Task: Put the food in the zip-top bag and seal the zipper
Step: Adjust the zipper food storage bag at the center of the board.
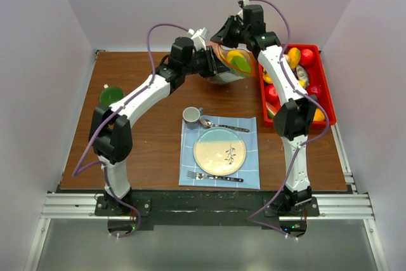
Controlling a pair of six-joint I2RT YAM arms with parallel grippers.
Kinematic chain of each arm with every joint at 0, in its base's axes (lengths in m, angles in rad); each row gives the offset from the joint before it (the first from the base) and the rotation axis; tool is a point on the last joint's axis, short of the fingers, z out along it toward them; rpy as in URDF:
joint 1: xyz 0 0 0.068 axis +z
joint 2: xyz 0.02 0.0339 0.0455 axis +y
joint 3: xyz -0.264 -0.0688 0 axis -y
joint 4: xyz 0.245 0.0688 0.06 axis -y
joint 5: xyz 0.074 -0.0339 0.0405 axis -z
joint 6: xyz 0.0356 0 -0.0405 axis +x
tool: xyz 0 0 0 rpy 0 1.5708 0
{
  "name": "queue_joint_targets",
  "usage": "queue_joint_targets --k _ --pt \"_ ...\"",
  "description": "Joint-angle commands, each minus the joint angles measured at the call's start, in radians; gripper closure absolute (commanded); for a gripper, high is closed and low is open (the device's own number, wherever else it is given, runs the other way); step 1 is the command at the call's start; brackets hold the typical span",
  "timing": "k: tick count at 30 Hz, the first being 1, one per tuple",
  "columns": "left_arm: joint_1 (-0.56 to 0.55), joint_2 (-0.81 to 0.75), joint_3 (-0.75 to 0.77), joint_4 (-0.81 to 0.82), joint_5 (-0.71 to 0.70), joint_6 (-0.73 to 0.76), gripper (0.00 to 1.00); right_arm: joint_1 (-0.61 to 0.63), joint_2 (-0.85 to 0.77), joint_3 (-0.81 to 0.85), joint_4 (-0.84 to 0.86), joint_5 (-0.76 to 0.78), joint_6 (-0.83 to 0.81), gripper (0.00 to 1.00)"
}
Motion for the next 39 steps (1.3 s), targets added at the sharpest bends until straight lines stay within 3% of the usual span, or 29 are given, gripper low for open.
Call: queue_joint_targets --k 1,5,8,9,10,11,12,15,17,24,29,36,39 --pt "0.009 -0.166 -0.077 0.09 -0.164 -0.047 0.78 -0.005 -0.058 -0.021 0.119 -0.182 -0.037 1.0" --pt "0.067 -0.289 -0.224 0.154 -0.331 -0.16 0.78 -0.005 -0.053 -0.016 0.121 -0.233 -0.048 1.0" --pt "0.124 -0.295 -0.217 0.138 -0.336 -0.089 0.74 -0.003 -0.058 -0.007 0.103 -0.26 -0.086 1.0" --pt "0.142 -0.283 -0.18 0.133 -0.307 -0.055 0.73 -0.003 -0.064 -0.005 0.095 -0.271 -0.104 1.0" --pt "0.161 -0.257 -0.172 0.144 -0.278 -0.015 0.65 -0.003 -0.067 -0.004 0.081 -0.277 -0.115 1.0" --pt "0.212 -0.238 -0.172 0.223 -0.219 0.055 0.64 -0.003 -0.073 -0.007 0.078 -0.286 -0.124 1.0" --pt "0.245 -0.216 -0.166 0.274 -0.042 0.075 0.64 0.0 -0.087 -0.018 0.074 -0.308 -0.141 1.0" --pt "0.335 -0.134 -0.177 0.491 0.212 0.146 0.67 0.006 -0.113 -0.06 0.055 -0.329 -0.195 1.0" --pt "0.345 -0.134 -0.221 0.629 0.227 0.247 0.63 0.013 -0.129 -0.071 0.035 -0.331 -0.216 1.0" --pt "0.322 -0.106 -0.265 0.779 0.4 0.499 0.61 0.024 -0.115 -0.018 -0.046 -0.357 -0.288 1.0" --pt "0.32 -0.08 -0.347 0.982 0.436 0.548 0.59 0.032 -0.127 -0.015 -0.117 -0.34 -0.357 1.0" --pt "0.32 -0.045 -0.393 1.09 0.439 0.582 0.59 0.039 -0.185 -0.067 -0.124 -0.329 -0.416 1.0" --pt "0.308 -0.036 -0.405 1.089 0.437 0.663 0.59 0.047 -0.205 -0.076 -0.138 -0.322 -0.446 1.0"
